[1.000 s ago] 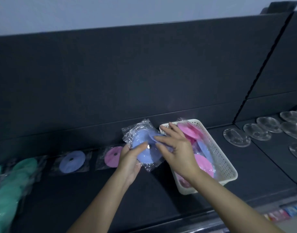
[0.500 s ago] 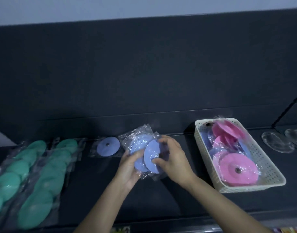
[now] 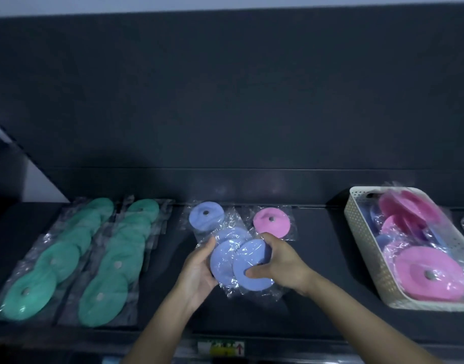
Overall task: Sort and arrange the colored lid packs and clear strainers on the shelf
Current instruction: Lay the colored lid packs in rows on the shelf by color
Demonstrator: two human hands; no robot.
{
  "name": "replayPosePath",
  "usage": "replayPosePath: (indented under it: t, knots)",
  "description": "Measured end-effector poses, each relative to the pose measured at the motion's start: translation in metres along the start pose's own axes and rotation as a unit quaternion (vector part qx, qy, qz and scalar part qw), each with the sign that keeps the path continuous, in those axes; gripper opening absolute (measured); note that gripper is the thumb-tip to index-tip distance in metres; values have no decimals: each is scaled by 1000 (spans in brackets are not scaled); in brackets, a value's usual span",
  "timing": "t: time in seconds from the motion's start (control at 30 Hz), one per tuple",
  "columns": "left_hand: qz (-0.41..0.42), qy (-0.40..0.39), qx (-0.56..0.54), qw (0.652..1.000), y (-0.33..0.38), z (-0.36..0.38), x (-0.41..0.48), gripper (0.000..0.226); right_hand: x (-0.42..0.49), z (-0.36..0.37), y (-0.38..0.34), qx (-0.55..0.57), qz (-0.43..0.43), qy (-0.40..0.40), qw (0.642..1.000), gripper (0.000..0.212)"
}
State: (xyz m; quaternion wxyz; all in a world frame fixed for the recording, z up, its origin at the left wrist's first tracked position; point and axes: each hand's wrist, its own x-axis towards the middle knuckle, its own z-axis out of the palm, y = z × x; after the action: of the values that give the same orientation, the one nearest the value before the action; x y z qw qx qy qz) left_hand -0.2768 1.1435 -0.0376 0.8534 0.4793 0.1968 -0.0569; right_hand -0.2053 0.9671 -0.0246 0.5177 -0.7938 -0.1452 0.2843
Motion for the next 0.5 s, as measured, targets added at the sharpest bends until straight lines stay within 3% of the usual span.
replayPosePath:
  t: [0.1,0.23,0.33,0.43,0.5]
  knots:
    - [-6,86,39,996,9,-23,2,30,10,6,-3,-42,-7,-37,998,40]
    - [28,143,94,985,23,-40,5,20,29,9,-12,-134,-22,-81,987,38]
    - [-11,151,167,974,38,-48,5,18,39,9,-17,-179,-39,-108,977,40]
    - [-79,110,245,960,48,-58,5,16,45,7,-21,-214,-52,-122,968,37]
    - [-70,113,273,953,50,-62,7,8,47,8,-20,-216,-55,-116,968,36]
